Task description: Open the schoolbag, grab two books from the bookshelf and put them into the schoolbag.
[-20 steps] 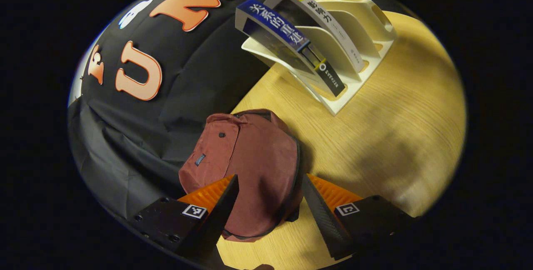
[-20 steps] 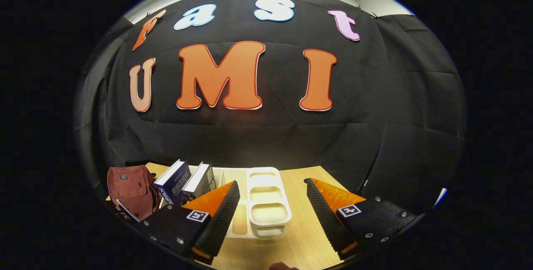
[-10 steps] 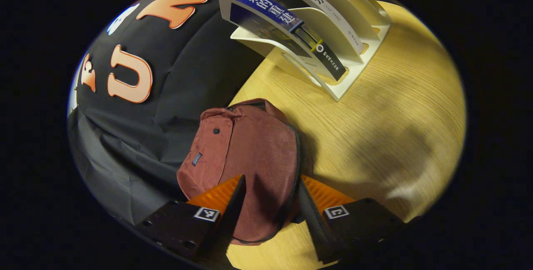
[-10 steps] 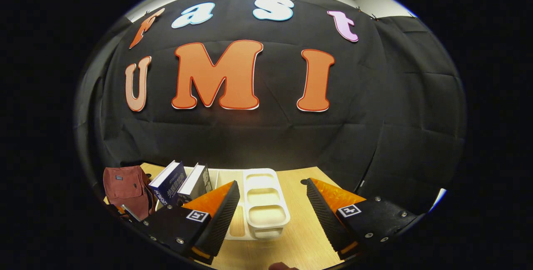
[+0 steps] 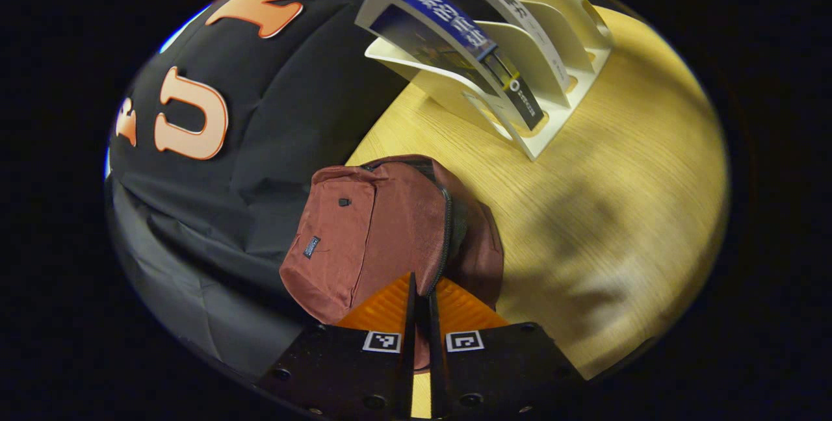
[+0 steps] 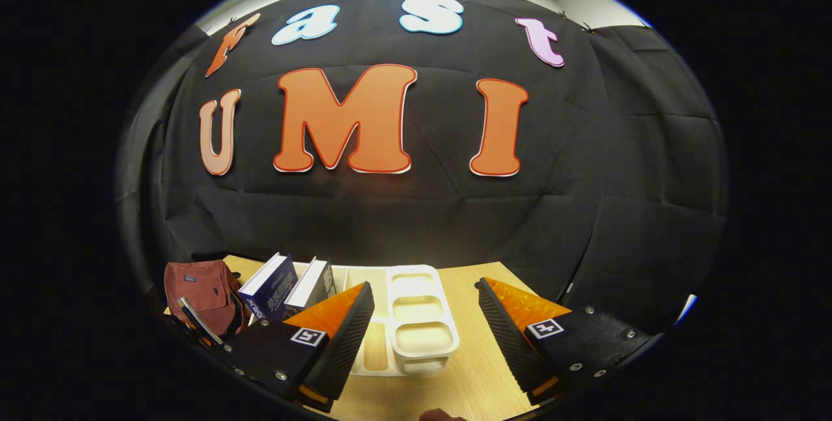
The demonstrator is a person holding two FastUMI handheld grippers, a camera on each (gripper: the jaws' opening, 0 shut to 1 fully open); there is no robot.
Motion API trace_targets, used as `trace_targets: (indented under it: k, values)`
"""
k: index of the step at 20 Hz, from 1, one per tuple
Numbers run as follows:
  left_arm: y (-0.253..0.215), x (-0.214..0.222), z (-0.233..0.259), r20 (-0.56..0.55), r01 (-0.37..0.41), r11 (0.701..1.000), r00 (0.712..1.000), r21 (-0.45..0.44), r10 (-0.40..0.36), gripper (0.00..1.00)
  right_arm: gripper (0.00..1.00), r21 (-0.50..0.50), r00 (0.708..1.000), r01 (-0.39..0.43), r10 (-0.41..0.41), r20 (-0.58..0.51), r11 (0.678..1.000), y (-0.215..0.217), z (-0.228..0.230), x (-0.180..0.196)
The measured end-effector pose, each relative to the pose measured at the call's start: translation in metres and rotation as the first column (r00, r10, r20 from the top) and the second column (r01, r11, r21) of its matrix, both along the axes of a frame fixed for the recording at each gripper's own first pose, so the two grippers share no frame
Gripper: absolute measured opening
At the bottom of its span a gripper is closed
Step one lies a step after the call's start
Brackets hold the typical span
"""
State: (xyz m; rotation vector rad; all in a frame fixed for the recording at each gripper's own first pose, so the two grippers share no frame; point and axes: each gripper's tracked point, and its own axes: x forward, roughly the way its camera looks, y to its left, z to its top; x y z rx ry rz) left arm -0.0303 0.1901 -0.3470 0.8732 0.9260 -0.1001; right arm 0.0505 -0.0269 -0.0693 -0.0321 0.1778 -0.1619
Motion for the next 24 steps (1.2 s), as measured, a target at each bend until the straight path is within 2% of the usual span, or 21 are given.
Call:
trace_targets:
  k: [1, 2, 6, 10, 15, 19, 24]
  values:
    - [0.002, 0.004, 0.009, 0.004, 0.003, 1.000, 1.000, -0.013, -0.003, 0.19, 0.96, -0.003, 1.000, -0.015, 0.015, -0.003, 1.000, 0.006, 0.002, 0.001]
    - [0.000, 0.006, 0.020, 0.004, 0.014, 1.000, 1.000, -0.026, -0.013, 0.11, 0.96, -0.008, 1.000, -0.031, 0.031, -0.004, 0.999, 0.012, 0.004, 0.003]
    - [0.013, 0.020, 0.044, -0.009, 0.026, 0.997, 1.000, -0.079, -0.026, 0.07, 0.96, -0.028, 0.996, -0.091, 0.091, -0.020, 0.995, 0.038, 0.009, 0.012]
    - [0.026, 0.033, 0.072, -0.043, 0.045, 0.991, 0.998, -0.124, -0.051, 0.07, 0.96, -0.024, 0.987, -0.153, 0.152, -0.054, 0.988, 0.067, 0.009, 0.021]
    - [0.047, 0.058, 0.110, -0.026, 0.066, 0.982, 0.997, -0.179, -0.071, 0.07, 0.96, -0.066, 0.970, -0.225, 0.217, -0.110, 0.972, 0.103, 0.008, 0.035]
    - [0.060, 0.075, 0.132, -0.023, 0.059, 0.956, 0.997, -0.287, -0.068, 0.07, 0.96, -0.041, 0.942, -0.285, 0.272, -0.196, 0.958, 0.136, 0.002, 0.047]
    - [0.071, 0.091, 0.145, -0.057, 0.057, 0.908, 0.994, -0.416, -0.089, 0.07, 0.97, -0.036, 0.913, -0.309, 0.286, -0.291, 0.950, 0.162, -0.004, 0.065]
